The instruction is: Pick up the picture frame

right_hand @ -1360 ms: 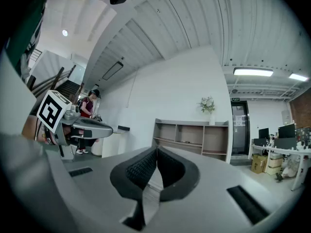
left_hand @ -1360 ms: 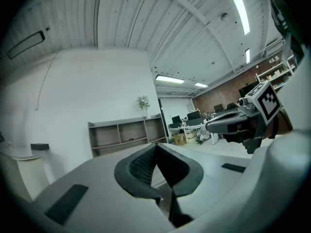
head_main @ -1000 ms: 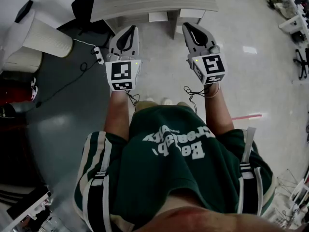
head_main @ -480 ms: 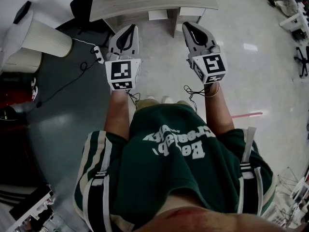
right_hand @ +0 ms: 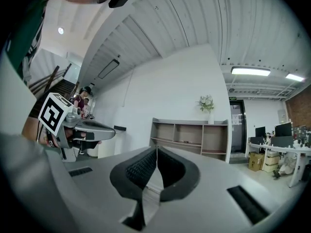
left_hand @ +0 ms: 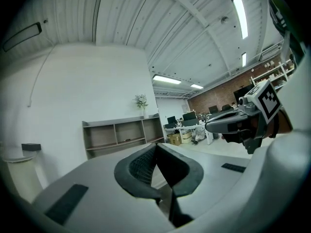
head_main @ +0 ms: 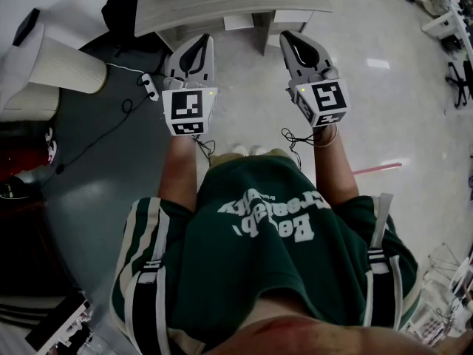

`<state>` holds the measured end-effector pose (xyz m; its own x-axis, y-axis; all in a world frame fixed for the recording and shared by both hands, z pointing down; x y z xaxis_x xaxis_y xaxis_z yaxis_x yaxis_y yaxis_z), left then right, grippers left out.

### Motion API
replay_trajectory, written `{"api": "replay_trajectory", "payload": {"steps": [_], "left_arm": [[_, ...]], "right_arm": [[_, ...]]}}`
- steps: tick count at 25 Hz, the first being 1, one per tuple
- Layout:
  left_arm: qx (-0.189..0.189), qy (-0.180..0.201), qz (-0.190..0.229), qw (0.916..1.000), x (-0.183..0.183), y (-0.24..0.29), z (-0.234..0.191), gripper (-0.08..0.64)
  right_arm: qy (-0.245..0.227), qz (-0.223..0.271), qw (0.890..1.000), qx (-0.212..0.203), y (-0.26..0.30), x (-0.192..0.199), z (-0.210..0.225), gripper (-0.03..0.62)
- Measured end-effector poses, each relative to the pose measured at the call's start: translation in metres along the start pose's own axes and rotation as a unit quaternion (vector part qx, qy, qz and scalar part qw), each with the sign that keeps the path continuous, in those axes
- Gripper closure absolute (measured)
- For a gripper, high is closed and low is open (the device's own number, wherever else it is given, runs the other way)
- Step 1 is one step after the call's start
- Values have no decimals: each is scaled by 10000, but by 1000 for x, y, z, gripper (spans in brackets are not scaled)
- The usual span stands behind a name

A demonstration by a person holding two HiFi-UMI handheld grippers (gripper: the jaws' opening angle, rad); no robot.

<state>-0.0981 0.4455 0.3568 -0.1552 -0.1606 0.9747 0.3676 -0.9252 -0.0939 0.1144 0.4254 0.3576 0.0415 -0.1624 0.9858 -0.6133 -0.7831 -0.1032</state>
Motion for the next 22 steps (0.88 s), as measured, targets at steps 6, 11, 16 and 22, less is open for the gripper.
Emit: {"api": "replay_trajectory", "payload": {"steps": [6,11,16,22], "left_arm": [[177,54,33,9998,-1,-10,-25,543],[284,47,24,9996,8,-17,-39,543],[274,-53,40,9996,13,-18,-46,543],[242,-69,-17,9997,23,2,-55,542]], "right_arm": [[-30,51,9999,143,14,-10,-27,558],[-27,54,9997,239,20,-5,-45,558],[-51,-24,9997,257,23,1,-49,558],[-61,-7,9997,220,47,6,-34,558]]}}
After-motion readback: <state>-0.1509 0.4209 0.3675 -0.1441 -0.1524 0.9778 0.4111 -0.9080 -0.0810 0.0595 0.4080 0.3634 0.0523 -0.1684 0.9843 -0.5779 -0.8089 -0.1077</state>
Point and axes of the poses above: the fingertips, and each gripper's own axes: y forward along the fingers, z to its right, x out of its underside, the point moved 7 cm from there along -y, backward along the fingers, and after that the axes turned 7 degrees about z, right-handed, at the moved point
